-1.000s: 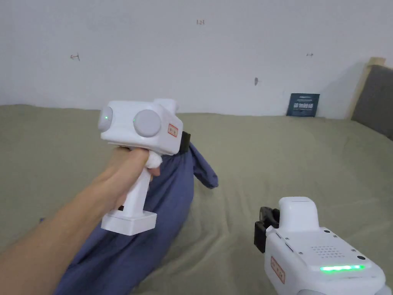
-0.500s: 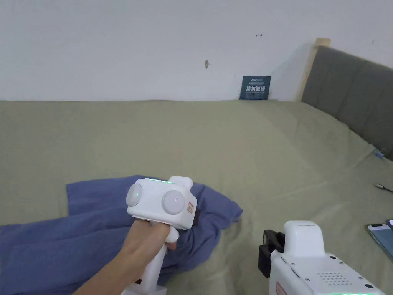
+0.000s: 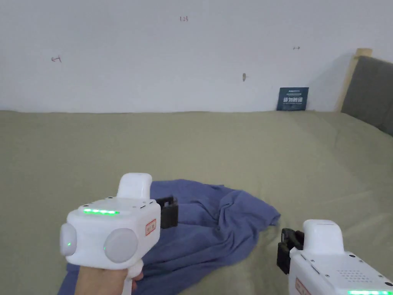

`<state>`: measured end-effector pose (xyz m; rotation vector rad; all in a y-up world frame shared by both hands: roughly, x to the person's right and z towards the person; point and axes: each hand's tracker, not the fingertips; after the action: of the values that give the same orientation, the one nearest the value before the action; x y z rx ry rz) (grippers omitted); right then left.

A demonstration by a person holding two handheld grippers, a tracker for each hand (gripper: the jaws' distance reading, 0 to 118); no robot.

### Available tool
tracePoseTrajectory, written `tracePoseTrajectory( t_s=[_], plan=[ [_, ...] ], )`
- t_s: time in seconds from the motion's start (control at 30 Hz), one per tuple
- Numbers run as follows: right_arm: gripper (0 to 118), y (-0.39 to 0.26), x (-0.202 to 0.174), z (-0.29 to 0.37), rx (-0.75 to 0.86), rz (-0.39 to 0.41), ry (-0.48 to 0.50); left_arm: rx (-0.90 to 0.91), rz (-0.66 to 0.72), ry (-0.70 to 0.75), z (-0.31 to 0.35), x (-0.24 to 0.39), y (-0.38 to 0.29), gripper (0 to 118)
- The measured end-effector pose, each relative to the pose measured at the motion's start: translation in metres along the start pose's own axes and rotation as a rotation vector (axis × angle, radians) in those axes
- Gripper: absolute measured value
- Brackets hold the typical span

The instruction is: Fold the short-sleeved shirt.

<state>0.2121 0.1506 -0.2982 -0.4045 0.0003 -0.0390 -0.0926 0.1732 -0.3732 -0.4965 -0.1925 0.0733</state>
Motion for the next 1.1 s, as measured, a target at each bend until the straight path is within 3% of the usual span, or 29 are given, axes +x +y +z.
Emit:
tracePoseTrajectory(
  t_s=[0.03,0.27,0.43,0.6,0.77,1.1],
  plan=[
    [0,0.000,-0.006,0.002,0.010,0.006,0.022,0.058,0.018,0.041,0.027,-0.013,-0.005,0],
    [0,-0.008,-0.048,0.021,0.074,0.046,0.077,0.124,0.013,0.344,0.130,-0.071,-0.038,0],
    [0,-0.010,-0.068,0.023,0.081,0.094,0.094,0.126,0.052,0.384,0.154,-0.096,-0.049,0],
    [0,-0.005,-0.077,0.017,0.077,0.076,0.111,0.110,0.099,0.392,0.149,-0.109,-0.046,0],
    [0,-0.002,-0.083,0.000,0.057,0.085,0.125,0.061,0.124,0.329,0.110,-0.120,-0.024,0],
    [0,-0.015,-0.081,-0.054,-0.014,0.101,0.129,-0.365,0.126,0.257,-0.084,-0.189,0.025,0]
  ],
)
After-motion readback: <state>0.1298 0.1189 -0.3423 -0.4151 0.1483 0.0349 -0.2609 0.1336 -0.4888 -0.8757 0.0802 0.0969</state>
